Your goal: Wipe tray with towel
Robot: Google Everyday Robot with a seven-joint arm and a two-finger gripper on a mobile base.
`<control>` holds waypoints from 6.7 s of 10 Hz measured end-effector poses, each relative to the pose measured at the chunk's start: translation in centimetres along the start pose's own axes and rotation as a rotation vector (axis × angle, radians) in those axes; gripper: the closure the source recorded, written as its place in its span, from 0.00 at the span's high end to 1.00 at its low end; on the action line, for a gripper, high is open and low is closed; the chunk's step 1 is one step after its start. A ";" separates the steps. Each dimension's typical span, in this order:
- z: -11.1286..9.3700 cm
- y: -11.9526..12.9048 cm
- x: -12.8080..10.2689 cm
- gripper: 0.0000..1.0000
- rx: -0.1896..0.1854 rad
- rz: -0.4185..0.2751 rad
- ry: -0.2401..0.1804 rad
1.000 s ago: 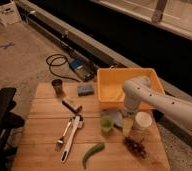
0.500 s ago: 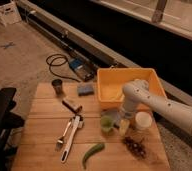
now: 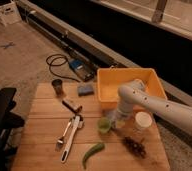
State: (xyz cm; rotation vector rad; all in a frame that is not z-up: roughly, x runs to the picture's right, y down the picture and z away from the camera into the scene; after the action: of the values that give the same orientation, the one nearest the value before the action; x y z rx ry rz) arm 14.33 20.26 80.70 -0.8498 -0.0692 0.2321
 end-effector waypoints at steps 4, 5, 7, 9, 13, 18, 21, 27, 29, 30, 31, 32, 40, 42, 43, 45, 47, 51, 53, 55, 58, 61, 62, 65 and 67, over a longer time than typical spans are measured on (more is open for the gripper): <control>-3.4 0.4 0.7 0.00 0.070 0.025 0.021; -5.0 0.6 1.3 0.00 0.099 0.043 0.023; -8.9 1.4 1.9 0.00 0.161 0.059 0.029; -13.3 2.1 2.5 0.00 0.234 0.074 0.049; -20.3 2.0 4.7 0.00 0.376 0.108 0.107; -20.9 -4.1 5.8 0.00 0.437 0.128 0.039; -20.1 -5.9 6.2 0.00 0.443 0.120 -0.040; -18.2 -13.5 1.9 0.00 0.450 0.006 -0.226; -17.6 -14.8 0.4 0.00 0.426 -0.015 -0.234; -17.7 -14.8 0.6 0.00 0.427 -0.011 -0.234; -17.7 -14.8 0.6 0.00 0.427 -0.011 -0.234; -17.7 -14.8 0.6 0.00 0.427 -0.012 -0.234; -14.4 -19.3 4.0 0.00 0.541 0.072 -0.303; -11.4 -20.6 4.3 0.00 0.514 0.084 -0.343; -9.8 -21.1 4.0 0.00 0.488 0.084 -0.358; -7.0 -21.5 3.6 0.00 0.433 0.085 -0.375; -5.3 -21.4 3.1 0.00 0.381 0.079 -0.373; -3.5 -21.1 3.0 0.00 0.311 0.050 -0.259; -4.4 -21.8 4.8 0.00 0.322 0.054 -0.165; -4.9 -23.1 5.3 0.00 0.339 0.057 -0.101; -5.3 -25.3 3.9 0.00 0.376 0.047 -0.080; -5.7 -24.6 1.7 0.00 0.388 0.013 -0.158; -5.7 -23.5 1.5 0.00 0.378 0.008 -0.202; -5.7 -19.1 2.0 0.00 0.337 0.007 -0.248; -6.2 -17.4 3.6 0.00 0.326 0.026 -0.213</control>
State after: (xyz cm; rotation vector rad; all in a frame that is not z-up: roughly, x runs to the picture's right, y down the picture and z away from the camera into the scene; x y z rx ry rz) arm 21.89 5.41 89.56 -0.4992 -0.2136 0.3477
